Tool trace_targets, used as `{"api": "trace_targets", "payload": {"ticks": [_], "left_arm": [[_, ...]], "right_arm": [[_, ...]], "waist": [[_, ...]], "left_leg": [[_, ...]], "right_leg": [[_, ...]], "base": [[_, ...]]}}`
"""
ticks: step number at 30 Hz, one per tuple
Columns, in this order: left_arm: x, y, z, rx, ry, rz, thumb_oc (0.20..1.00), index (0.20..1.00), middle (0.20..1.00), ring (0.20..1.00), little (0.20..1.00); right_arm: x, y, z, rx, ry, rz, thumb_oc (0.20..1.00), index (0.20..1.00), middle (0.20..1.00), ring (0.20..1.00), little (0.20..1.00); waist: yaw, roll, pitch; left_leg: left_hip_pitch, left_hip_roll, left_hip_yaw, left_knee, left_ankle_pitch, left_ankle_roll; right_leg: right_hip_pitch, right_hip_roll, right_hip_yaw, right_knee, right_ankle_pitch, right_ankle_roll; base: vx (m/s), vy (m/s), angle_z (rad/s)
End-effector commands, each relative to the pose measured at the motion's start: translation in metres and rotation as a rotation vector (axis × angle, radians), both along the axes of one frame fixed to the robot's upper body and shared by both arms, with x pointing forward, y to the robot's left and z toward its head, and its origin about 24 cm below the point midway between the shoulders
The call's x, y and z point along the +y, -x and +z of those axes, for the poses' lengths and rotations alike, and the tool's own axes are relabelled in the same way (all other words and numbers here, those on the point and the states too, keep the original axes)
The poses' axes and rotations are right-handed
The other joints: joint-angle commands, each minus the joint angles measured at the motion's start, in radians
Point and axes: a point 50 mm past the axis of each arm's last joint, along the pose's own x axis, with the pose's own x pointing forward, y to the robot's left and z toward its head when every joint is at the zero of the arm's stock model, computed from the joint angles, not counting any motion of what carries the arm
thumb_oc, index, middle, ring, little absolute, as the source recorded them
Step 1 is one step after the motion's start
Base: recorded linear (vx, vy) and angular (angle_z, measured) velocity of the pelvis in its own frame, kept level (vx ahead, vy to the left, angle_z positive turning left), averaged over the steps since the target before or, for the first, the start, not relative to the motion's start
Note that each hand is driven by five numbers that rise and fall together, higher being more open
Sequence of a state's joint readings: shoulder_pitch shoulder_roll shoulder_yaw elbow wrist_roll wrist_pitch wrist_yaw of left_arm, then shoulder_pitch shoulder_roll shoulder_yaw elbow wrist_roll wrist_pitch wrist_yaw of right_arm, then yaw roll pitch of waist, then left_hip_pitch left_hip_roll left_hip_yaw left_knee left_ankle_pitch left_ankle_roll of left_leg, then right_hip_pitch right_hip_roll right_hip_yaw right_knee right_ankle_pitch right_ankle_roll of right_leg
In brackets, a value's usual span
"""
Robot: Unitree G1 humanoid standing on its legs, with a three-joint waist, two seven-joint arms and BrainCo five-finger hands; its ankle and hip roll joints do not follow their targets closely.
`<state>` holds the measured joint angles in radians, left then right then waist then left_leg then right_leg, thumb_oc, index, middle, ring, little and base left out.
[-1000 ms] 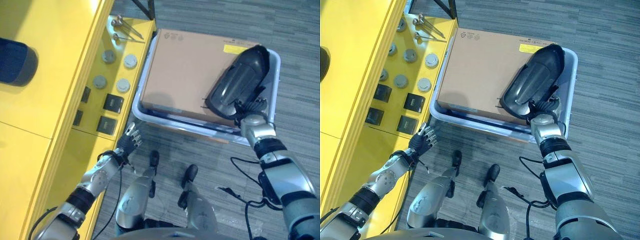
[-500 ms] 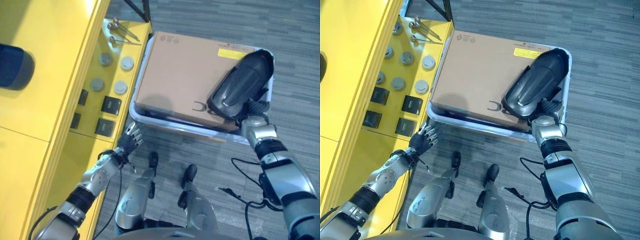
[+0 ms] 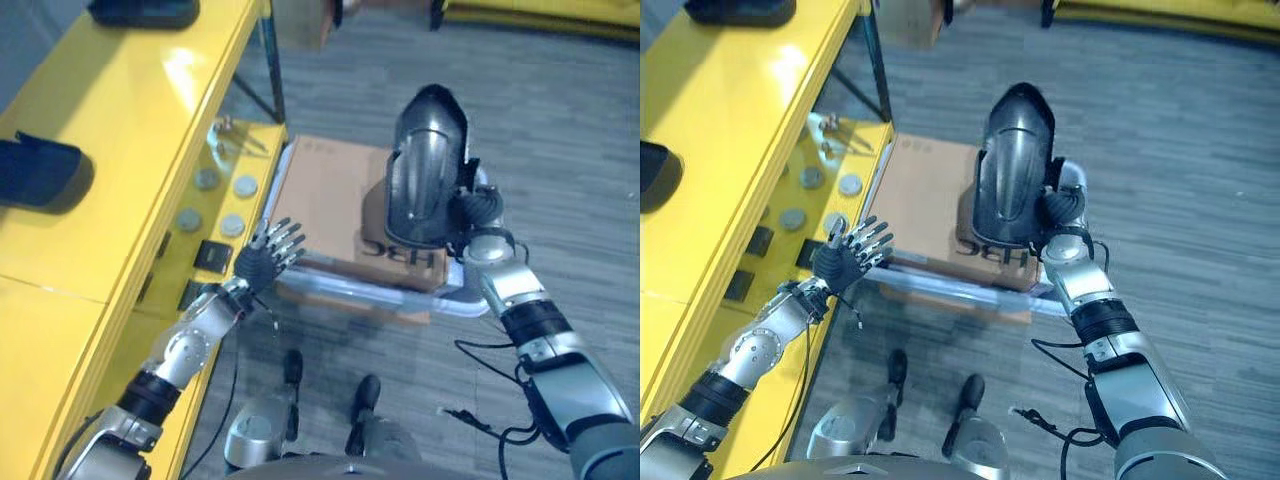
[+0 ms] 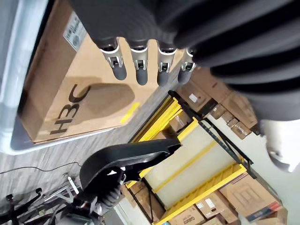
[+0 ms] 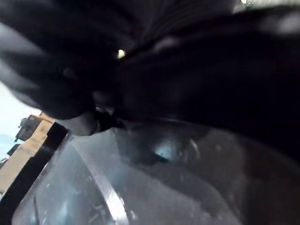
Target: Move parts from the plastic box to the shelf.
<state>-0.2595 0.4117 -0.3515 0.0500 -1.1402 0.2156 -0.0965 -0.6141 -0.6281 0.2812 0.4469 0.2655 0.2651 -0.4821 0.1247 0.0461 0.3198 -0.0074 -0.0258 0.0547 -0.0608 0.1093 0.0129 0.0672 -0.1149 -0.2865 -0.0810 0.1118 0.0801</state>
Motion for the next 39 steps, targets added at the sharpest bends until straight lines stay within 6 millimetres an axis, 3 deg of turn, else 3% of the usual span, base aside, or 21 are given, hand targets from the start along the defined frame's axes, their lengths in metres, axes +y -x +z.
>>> {"api": "trace_targets", "payload": {"ticks": [1,3,7,17,26,33,39], "left_arm": [[-0.008,-0.004,-0.023,0.119,-0.158,0.024,1.000,1.000,1.000,1.000,1.000],[-0.013,-0.012,-0.027,0.116,-0.226,-0.021,1.000,1.000,1.000,1.000,1.000],[-0.044,-0.026,-0.009,0.060,-0.270,-0.144,1.000,1.000,1.000,1.000,1.000],[-0.087,-0.027,-0.008,0.081,-0.296,-0.280,1.000,1.000,1.000,1.000,1.000],[-0.091,-0.031,-0.018,0.066,-0.433,-0.206,1.000,1.000,1.000,1.000,1.000],[-0.061,-0.041,-0.008,0.059,-0.366,-0.084,1.000,1.000,1.000,1.000,1.000],[-0.057,-0.035,-0.002,0.079,-0.303,-0.096,1.000,1.000,1.000,1.000,1.000]], "right_arm": [[0.021,-0.003,-0.002,0.037,0.099,0.124,0.200,0.200,0.200,0.200,0.200],[0.039,-0.006,-0.009,0.079,0.100,0.192,0.200,0.200,0.200,0.200,0.200],[0.084,-0.010,-0.027,0.130,0.071,0.334,0.200,0.200,0.200,0.200,0.200],[0.137,-0.006,-0.044,0.176,0.052,0.498,0.200,0.200,0.200,0.200,0.200],[0.149,-0.005,-0.048,0.182,0.065,0.520,0.200,0.200,0.200,0.200,0.200],[0.119,0.000,-0.051,0.178,0.060,0.434,0.200,0.200,0.200,0.200,0.200],[0.105,-0.001,-0.037,0.136,0.052,0.401,0.200,0.200,0.200,0.200,0.200]], "waist": [[0.011,-0.025,-0.148],[0.003,-0.031,-0.182],[-0.009,-0.037,-0.228],[-0.038,-0.039,-0.266],[-0.044,-0.043,-0.280],[-0.053,-0.041,-0.283],[-0.049,-0.039,-0.279]], "left_leg": [[0.014,0.058,0.008,0.034,-0.054,-0.029],[0.036,0.062,0.018,0.027,-0.057,-0.031],[0.064,0.072,0.037,0.024,-0.058,-0.036],[0.082,0.075,0.063,0.018,-0.063,-0.036],[0.088,0.076,0.063,0.013,-0.062,-0.039],[0.092,0.083,0.066,0.011,-0.060,-0.044],[0.097,0.085,0.061,0.008,-0.058,-0.045]], "right_leg": [[-0.009,-0.096,-0.020,0.044,0.004,0.070],[0.009,-0.093,-0.014,0.032,0.003,0.071],[0.030,-0.089,-0.003,0.018,0.004,0.071],[0.032,-0.085,0.018,0.009,0.009,0.072],[0.033,-0.079,0.025,0.000,0.013,0.075],[0.032,-0.075,0.026,-0.001,0.012,0.075],[0.038,-0.075,0.015,-0.001,0.010,0.074]], "base": [[0.13,-0.038,-0.09],[0.14,-0.051,-0.14],[0.07,-0.059,-0.15],[0.02,-0.023,-0.06],[0.00,-0.001,0.00],[0.00,0.005,-0.02],[0.00,0.001,-0.01]]}}
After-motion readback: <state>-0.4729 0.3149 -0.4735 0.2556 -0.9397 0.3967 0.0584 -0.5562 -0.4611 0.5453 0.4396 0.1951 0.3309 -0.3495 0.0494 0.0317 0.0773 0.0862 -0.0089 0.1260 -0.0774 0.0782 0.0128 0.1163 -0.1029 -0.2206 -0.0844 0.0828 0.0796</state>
